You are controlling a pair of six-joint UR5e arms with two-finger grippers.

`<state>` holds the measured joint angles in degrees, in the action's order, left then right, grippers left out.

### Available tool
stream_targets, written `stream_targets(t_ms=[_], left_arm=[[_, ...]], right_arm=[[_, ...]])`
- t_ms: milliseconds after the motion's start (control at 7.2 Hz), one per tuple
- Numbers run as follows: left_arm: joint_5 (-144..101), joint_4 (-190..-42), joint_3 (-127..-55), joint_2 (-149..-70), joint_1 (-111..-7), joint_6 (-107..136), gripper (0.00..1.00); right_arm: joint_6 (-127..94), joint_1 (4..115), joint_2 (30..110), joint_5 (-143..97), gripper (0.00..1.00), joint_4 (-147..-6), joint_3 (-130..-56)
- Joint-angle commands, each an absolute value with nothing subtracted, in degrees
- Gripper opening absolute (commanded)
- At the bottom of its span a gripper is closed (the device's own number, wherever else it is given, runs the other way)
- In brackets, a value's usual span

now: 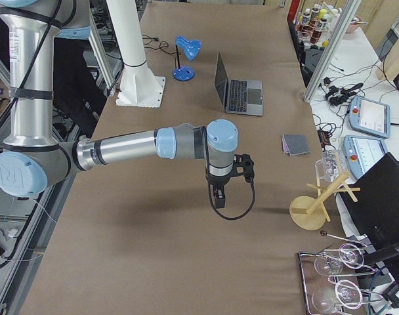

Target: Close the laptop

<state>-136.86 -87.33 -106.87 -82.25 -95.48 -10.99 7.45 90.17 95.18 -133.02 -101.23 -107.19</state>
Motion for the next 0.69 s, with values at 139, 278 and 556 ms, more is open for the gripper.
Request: stream_targets(t_ms=[139, 278, 556], left_arm=[[-136.5, -88.4, -108.0, -79.0, -96.2, -11.1, 0.98], [-136.7, -88.8, -107.8, -78.1, -96.1, -11.2, 0.98], [-137.0, -88.9, -108.2, -76.7, -96.1, -11.4, 0.99]], right_arm=[[7.6, 90.2, 95.4, -133.5, 1.0, -101.2, -106.3], [7.8, 90.2, 95.6, -134.6, 1.0, -101.2, -106.3], [7.6, 90.2, 95.8, -135.4, 1.0, -101.2, -106.2]])
